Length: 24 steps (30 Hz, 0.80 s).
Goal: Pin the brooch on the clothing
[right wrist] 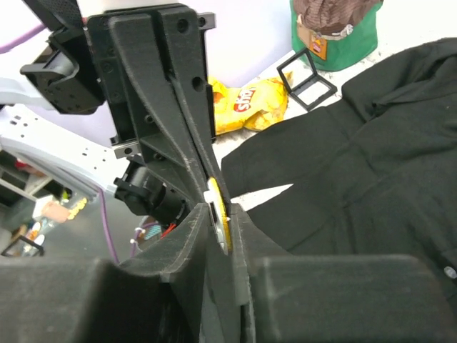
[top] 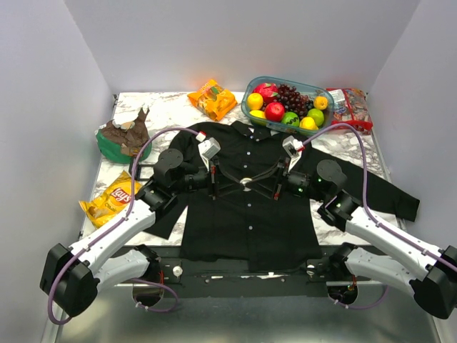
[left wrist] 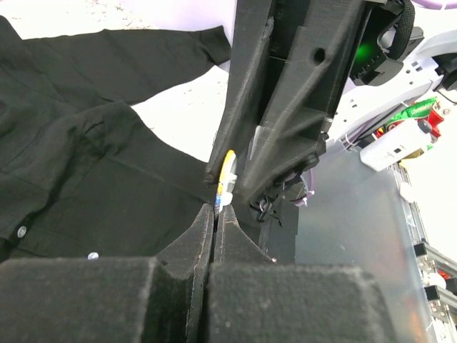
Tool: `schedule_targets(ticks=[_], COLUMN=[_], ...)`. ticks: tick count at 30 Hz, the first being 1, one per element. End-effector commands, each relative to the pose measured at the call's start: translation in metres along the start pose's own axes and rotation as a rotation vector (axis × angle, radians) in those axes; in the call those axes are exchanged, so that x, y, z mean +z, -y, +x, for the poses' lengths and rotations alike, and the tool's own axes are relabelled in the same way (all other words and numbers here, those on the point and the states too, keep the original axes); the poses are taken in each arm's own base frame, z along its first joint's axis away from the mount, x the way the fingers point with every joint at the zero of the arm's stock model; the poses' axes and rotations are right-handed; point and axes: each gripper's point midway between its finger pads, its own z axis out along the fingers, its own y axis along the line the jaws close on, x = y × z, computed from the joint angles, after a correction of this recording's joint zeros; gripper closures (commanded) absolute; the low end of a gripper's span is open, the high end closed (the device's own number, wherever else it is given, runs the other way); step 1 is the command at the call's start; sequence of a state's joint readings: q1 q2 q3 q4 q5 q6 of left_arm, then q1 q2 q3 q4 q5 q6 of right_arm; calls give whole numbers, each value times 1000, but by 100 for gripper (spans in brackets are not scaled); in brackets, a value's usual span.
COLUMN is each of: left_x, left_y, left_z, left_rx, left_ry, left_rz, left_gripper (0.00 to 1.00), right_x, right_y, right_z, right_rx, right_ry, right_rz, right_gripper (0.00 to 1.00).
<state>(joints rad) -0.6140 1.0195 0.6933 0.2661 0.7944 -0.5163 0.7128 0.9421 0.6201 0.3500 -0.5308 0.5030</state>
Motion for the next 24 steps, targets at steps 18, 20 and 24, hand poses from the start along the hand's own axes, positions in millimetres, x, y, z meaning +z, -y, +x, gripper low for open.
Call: schedule_targets(ticks=[18,20,24], left_x=[-5,-5,-5], left_y=[3,3,2], left_z=[3,4,5], left_rx=[19,16,27], left_ry=[-14,-19,-28], left_rz=[24,24,20], left_gripper=[100,100,100], right_x=[19,21,22], right_y=[39,41,40], right_z=[36,38,45], right_rx=[-30,-39,-46], right_ry=[-131,-141,-172], right_rz=[211,229,221], right_gripper=[94,94,94])
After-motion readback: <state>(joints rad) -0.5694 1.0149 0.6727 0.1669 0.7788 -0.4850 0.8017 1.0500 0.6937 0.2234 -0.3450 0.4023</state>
